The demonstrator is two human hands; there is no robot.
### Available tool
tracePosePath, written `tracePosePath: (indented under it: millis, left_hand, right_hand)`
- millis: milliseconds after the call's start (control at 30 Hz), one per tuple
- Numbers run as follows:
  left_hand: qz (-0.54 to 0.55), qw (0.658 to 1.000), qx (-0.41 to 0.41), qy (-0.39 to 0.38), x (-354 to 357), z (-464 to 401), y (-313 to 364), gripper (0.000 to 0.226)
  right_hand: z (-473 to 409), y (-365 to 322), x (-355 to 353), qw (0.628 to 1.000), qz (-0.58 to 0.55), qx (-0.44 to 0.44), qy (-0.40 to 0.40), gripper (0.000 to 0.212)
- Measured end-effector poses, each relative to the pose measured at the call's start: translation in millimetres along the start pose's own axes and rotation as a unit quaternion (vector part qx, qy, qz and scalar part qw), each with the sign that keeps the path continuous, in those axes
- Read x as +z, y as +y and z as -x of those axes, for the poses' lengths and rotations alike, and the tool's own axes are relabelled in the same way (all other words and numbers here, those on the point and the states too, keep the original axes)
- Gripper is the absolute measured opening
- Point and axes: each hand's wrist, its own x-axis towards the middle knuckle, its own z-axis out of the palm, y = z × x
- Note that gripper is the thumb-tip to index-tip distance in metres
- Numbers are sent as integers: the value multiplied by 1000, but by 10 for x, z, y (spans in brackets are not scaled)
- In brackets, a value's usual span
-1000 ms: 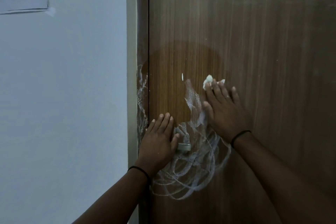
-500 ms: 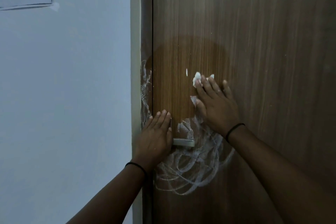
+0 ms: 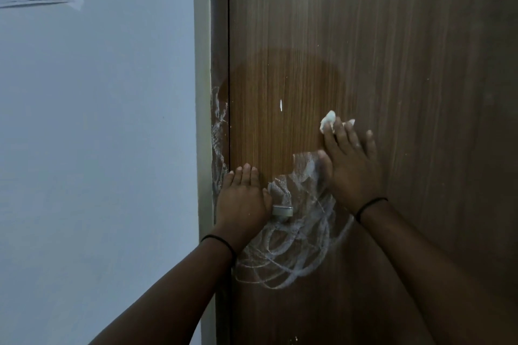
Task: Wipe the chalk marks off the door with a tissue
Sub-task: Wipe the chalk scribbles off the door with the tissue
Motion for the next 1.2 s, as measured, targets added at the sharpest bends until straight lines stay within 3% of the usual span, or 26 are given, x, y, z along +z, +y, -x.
tracePosePath:
  millis: [167,233,333,467,667,900,1067,1200]
  left_hand:
    - [-46,998,-33,-12,-117,-36,185,83]
    - [-55,998,-25,-17,-145,-46,186,81]
    - [-58,998,-18,-23,-121,-58,129,65]
    - [-68,997,-25,-35,-119,-66,130,61]
    - [-51,998,-20,-24,-104,-55,121,60]
    - [-61,997,-18,-39,-107,-65,98,60]
    - [-64,997,-15,-30,-103,-53,102,58]
    - [-60,998,-10,-25,-103,-48,77,56]
  right_hand:
    - [-57,-205,-37,999,-24,-41,-25,65]
    - [137,-135,27,997,-5,-61,-41,63]
    - [369,116,98,999,-5,-12,-42,62]
    - [183,120,54,998,-37,48,-12,65]
    - [307,-108,188,997,-10,-71,-42,66]
    - [400,-155,259,999,-3,-25,-26,63]
    - [231,-496,263,994,0,-107,-30,60]
    - [425,-239,291,989,25,-140,-46,57]
